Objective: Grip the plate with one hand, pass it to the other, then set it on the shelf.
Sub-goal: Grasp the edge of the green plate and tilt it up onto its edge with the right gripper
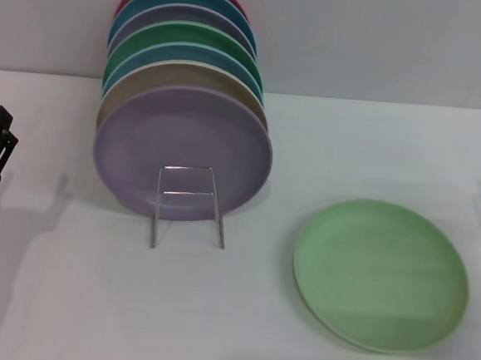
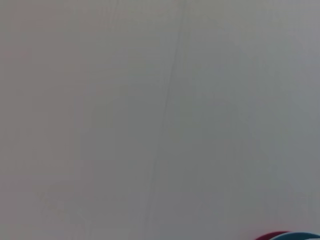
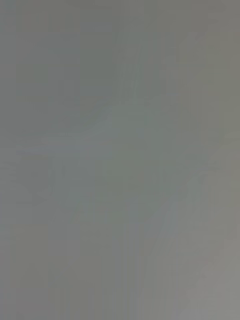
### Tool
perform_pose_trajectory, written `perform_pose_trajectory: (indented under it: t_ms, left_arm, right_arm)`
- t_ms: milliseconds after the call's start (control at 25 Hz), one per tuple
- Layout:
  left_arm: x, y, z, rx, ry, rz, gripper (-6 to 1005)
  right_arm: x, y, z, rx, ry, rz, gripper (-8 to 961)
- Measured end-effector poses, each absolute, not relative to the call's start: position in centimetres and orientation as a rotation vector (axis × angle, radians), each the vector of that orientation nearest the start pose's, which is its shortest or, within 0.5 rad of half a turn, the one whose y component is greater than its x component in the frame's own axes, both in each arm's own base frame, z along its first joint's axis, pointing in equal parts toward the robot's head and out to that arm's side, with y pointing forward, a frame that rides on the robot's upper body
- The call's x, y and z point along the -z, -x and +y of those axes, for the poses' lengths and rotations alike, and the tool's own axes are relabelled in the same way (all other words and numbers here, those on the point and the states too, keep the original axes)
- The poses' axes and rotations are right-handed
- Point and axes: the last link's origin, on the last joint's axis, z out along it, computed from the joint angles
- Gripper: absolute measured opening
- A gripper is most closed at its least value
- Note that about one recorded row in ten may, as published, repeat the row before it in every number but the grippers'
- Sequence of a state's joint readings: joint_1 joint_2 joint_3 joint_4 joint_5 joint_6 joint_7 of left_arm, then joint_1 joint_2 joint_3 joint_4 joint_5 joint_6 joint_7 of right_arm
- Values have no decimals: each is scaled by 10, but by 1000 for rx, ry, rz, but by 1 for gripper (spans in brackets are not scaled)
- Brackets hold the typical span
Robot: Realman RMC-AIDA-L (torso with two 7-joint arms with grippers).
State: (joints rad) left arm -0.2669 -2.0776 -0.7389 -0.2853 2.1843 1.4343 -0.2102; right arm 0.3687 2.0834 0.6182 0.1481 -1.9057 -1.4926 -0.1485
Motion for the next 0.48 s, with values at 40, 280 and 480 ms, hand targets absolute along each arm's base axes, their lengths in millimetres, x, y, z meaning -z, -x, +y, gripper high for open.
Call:
perform_pose_trajectory:
  t_ms: [40,280,480]
  left_arm:
    - [4,321,277,961,1437,-534,863]
    - [4,321,277,964,1438,-539,862]
    - [4,322,276,964,1436,-543,862]
  right_arm:
    - [-24,-331,295,-616,1351,221,685]
    - [-25,-331,295,-616,1341,227,685]
    - [-25,-331,295,-611,1337,224,685]
